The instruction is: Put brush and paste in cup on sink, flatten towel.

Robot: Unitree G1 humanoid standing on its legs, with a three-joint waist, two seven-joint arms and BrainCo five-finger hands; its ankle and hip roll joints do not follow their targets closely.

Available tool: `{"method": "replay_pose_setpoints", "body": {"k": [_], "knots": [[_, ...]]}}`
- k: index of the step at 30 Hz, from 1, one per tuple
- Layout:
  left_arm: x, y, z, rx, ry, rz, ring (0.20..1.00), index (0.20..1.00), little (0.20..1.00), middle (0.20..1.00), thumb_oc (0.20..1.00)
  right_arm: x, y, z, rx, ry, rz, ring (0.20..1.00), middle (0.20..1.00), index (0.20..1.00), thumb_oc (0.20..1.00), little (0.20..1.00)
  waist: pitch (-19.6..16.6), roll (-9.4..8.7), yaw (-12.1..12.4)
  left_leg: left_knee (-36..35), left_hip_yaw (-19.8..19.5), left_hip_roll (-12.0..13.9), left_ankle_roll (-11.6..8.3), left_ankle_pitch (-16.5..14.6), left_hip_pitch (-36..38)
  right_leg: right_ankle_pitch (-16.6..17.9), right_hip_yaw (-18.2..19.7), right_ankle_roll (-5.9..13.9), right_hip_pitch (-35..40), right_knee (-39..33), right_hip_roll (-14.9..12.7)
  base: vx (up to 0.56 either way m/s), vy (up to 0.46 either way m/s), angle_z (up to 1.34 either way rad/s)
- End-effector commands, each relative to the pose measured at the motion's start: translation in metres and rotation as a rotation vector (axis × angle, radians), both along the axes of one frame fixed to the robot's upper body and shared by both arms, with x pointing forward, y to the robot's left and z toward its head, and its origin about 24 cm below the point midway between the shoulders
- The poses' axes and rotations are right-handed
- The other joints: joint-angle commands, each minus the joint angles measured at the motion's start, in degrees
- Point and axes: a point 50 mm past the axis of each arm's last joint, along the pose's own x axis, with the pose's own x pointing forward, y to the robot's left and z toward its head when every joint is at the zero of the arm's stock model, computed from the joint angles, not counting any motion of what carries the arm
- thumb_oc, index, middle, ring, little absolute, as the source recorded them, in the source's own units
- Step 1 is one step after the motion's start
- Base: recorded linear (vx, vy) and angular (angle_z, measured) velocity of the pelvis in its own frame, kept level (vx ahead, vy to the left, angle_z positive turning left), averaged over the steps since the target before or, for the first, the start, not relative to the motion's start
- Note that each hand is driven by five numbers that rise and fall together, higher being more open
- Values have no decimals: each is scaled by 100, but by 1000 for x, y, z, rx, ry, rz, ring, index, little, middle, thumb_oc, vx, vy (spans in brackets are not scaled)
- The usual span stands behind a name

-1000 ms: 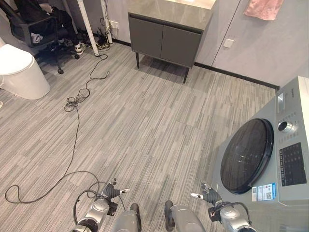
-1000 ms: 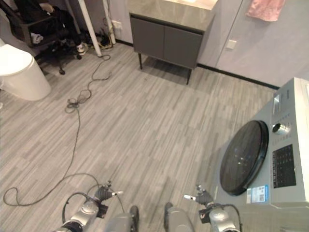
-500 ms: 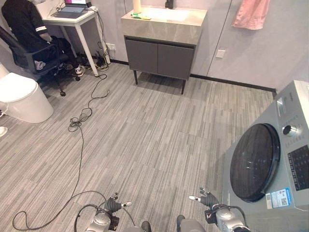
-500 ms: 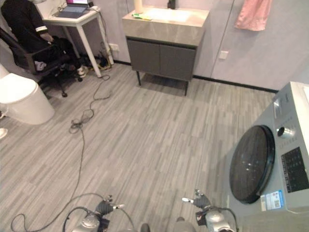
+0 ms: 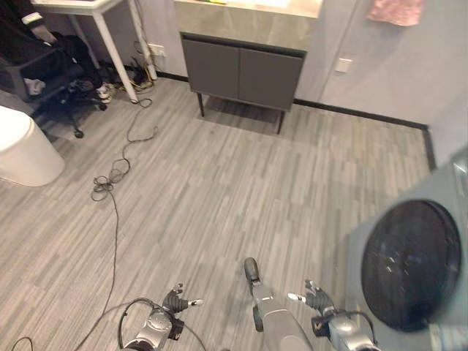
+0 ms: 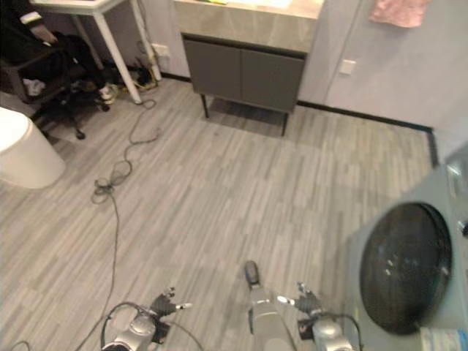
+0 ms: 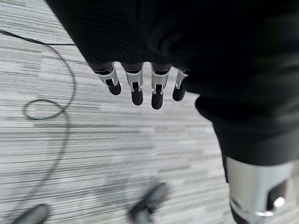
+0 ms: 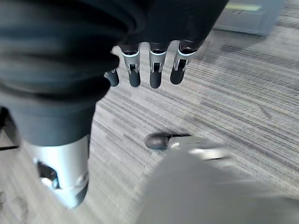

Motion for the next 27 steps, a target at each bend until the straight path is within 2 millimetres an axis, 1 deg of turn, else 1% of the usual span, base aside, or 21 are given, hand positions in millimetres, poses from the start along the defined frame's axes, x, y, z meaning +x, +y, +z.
{"method": "replay_pose_setpoints", "body": {"k": [1,2,3,4,5,6,7,8,9,10,11,12,14,16,17,18,20,21,22,23,27], "knots": [[24,9,13,30,-86,-17,1000,1000,1000,1000,1000,50,-5,26,-31,-169,56,1000,1000,1000,1000,1000,111,-126,-73,1141,51,66,-506,2026,-47,96,71,337,186,-212,37,430,-339,41],[26,7,13,25,-87,-29,1000,1000,1000,1000,1000,49,-6,26,-36,-162,72,1000,1000,1000,1000,1000,105,-205,-67,2007,200,170,-659,2505,-439,50,-17,209,414,-298,-30,401,-373,-2],[30,6,15,19,-93,-37,1000,1000,1000,1000,1000,50,-6,26,-45,-157,89,1000,1000,1000,1000,1000,135,-375,38,2589,319,179,-631,2680,-850,-41,-10,95,680,-379,-129,358,-397,13],[37,4,19,17,-116,-45,1000,1000,1000,1000,1000,54,-5,28,-58,-165,115,1000,1000,1000,1000,1000,213,-518,132,3264,482,214,-585,2716,-1244,-115,2,-23,892,-419,-197,377,-413,41],[41,4,21,17,-131,-30,1000,1000,1000,1000,1000,61,-1,33,-65,-188,169,1000,1000,1000,1000,1000,266,-613,227,3589,781,360,-483,2511,-1400,-243,-11,-113,1072,-394,-152,375,-361,32],[43,3,23,14,-139,-30,1000,1000,1000,1000,1000,62,-2,33,-75,-187,174,1000,1000,1000,1000,1000,277,-681,322,3548,967,403,-458,2379,-1673,-336,1,-130,1250,-417,-183,435,-272,7],[48,1,25,11,-157,-25,1000,1000,1000,1000,1000,62,-2,34,-97,-182,206,1000,1000,1000,1000,1000,283,-729,458,3307,1071,243,-381,2122,-2064,-426,63,-145,1491,-486,-175,279,-122,-14],[48,2,25,11,-157,-25,1000,1000,1000,1000,1000,62,-2,34,-97,-182,206,1000,1000,1000,1000,1000,271,-742,458,3290,1078,230,-377,2137,-2071,-422,69,-142,1477,-487,-188,466,-109,16],[51,1,28,2,-181,-16,1000,1000,1000,1000,1000,66,-3,37,-120,-197,228,1000,1000,1000,1000,1000,274,-759,605,2815,1229,93,-310,1965,-2578,-571,86,-83,1791,-558,-154,458,-56,23],[53,1,30,-1,-195,-9,1000,1000,1000,1000,1000,68,-3,39,-120,-212,221,1000,1000,1000,1000,1000,269,-734,635,2187,1342,165,-273,1950,-2674,-677,96,-31,1929,-589,-140,707,-8,25],[55,2,32,2,-218,0,1000,1000,1000,1000,1000,71,-2,40,-120,-227,218,1000,1000,1000,1000,1000,289,-604,736,757,1378,189,-288,2261,-2762,-818,166,14,2111,-611,-10,620,82,-11],[57,0,33,-2,-221,0,1000,1000,1000,1000,1000,72,2,39,-123,-220,240,1000,1000,1000,1000,1000,329,-525,864,-45,1109,158,-301,2450,-2836,-959,273,28,2388,-630,54,590,77,-40],[54,8,30,9,-207,36,1000,1000,1000,1000,1000,66,7,31,-144,-170,295,1000,1000,1000,1000,1000,321,-449,1061,-758,554,37,-373,2647,-3069,-1225,425,-24,2677,-630,116,555,15,-63],[52,9,29,14,-201,41,1000,1000,1000,1000,1000,66,9,29,-153,-149,322,1000,1000,1000,1000,1000,284,-436,1123,-758,450,78,-450,2624,-3334,-1373,497,-22,2811,-588,74,572,61,-72],[49,15,28,25,-192,61,1000,1000,1000,1000,1000,65,13,27,-152,-132,351,1000,1000,1000,1000,1000,163,-350,1217,-746,818,328,-512,2922,-3337,-1704,800,12,3248,-508,34,880,205,-137],[40,23,25,34,-174,79,1000,1000,1000,1000,1000,62,19,25,-139,-131,365,1000,1000,1000,1000,1000,52,-399,1348,-531,804,283,-379,3088,-3132,-1907,881,22,3408,-245,-155,1122,283,-161],[32,27,20,57,-144,88,1000,1000,1000,1000,1000,56,22,21,-118,-119,345,1000,1000,1000,1000,1000,-82,-566,1350,-188,975,49,-212,2916,-3068,-1560,840,269,3329,518,-386,706,206,-113],[30,29,19,73,-132,82,1000,1000,1000,1000,1000,54,23,20,-105,-116,328,1000,1000,1000,1000,1000,-104,-611,1333,-191,1060,-31,-139,2820,-2936,-1030,869,418,3135,1035,-422,522,160,-68],[26,30,18,74,-121,86,1000,1000,1000,1000,1000,52,23,19,-94,-114,321,1000,1000,1000,1000,1000,-111,-591,1315,-199,1111,-73,-70,2707,-2788,-365,834,568,2877,1609,-457,508,186,-54],[26,31,18,71,-122,93,1000,1000,1000,1000,1000,54,25,21,-82,-127,317,1000,1000,1000,1000,1000,-38,-550,1260,-254,1180,-108,-5,2625,-2571,133,676,645,2567,2178,-511,323,136,-47],[26,30,18,71,-122,93,1000,1000,1000,1000,1000,55,25,21,-82,-127,317,1000,1000,1000,1000,1000,-50,-528,1276,-249,1186,-79,-10,2627,-2590,156,690,642,2546,2168,-486,209,123,-18]]}}
